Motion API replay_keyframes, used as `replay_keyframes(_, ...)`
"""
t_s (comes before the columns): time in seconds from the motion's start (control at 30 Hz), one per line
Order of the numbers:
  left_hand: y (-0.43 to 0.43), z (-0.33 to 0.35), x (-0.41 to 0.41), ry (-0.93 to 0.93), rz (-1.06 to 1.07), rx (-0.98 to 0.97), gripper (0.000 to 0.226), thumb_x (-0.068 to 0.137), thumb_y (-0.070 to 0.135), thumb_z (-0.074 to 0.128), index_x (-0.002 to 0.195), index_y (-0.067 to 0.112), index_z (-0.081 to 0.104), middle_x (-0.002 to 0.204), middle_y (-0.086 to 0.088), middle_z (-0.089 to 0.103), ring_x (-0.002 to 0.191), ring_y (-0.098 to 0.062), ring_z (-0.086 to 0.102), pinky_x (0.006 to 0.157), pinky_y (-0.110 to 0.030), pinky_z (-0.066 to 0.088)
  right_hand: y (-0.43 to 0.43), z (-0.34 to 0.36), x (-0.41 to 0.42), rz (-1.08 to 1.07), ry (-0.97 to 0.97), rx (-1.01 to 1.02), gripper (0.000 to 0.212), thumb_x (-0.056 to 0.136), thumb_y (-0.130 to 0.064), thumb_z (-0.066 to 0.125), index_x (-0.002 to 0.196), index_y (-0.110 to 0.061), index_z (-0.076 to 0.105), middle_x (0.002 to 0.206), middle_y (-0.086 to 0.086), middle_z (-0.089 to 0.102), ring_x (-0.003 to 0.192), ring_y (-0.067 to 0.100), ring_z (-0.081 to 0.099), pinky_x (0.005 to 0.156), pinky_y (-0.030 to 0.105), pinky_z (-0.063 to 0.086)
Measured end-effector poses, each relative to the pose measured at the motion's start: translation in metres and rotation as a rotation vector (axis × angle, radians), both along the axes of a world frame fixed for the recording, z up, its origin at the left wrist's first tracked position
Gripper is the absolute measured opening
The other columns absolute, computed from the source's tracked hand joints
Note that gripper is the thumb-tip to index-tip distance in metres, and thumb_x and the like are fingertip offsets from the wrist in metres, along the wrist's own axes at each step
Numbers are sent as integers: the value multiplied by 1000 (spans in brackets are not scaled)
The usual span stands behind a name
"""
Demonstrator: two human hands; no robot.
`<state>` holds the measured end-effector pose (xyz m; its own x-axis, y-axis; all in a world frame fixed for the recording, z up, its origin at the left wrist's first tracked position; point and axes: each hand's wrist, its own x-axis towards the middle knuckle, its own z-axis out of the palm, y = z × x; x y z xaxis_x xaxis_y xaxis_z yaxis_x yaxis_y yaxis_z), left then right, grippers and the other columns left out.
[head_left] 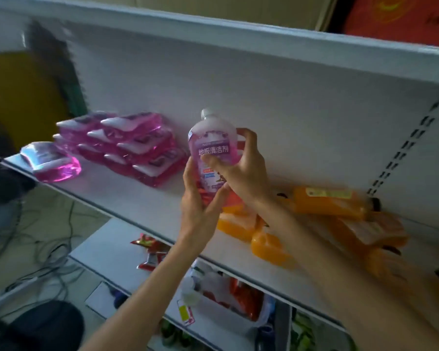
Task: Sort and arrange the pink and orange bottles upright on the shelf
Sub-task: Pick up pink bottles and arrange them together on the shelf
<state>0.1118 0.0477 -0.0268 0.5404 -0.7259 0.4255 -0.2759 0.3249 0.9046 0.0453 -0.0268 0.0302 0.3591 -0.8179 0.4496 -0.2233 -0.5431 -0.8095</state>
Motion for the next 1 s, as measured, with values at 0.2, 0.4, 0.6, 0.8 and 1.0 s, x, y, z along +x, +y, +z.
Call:
replay_keyframes(0.2,27,-8,76,86,179,-6,82,82,29,66,143,26,11,106,-4,62,77,-11,68,64,-26,57,19,3,99,236,96,-45,77,74,-37,77,137,-18,37,126,-3,53,106,9,53,86,12,46)
replay_keyframes(0.4,52,-44,140,-61,205,317,113,69,29,77,147,21,-4,119,-4,61,98,-16,64,87,-34,53,9,-25,173,343,398,-44,83,72,-42,77,141,-13,41,131,10,46,119,21,48,91,20,42)
replay_keyframes(0.6,65,-60,186,-370,388,715,104,74,59,61,146,12,4,101,-2,68,93,-27,64,75,-39,52,10,-66,219,361,460,74,51,79,-35,73,119,-9,54,114,8,63,100,20,61,73,22,44)
replay_keyframes(0.8,52,-41,198,-541,499,925,85,65,78,54,111,8,36,94,-8,65,88,-28,64,65,-32,41,4,-65,230,263,673,-198,46,85,-44,63,121,-15,62,116,6,67,108,23,60,86,30,46)
replay_keyframes(1.0,45,-20,187,-600,541,616,94,59,66,69,126,10,34,104,-11,62,95,-31,60,71,-36,42,10,-55,214,119,397,-517,16,85,-21,65,91,-8,70,95,7,70,93,28,60,74,39,52)
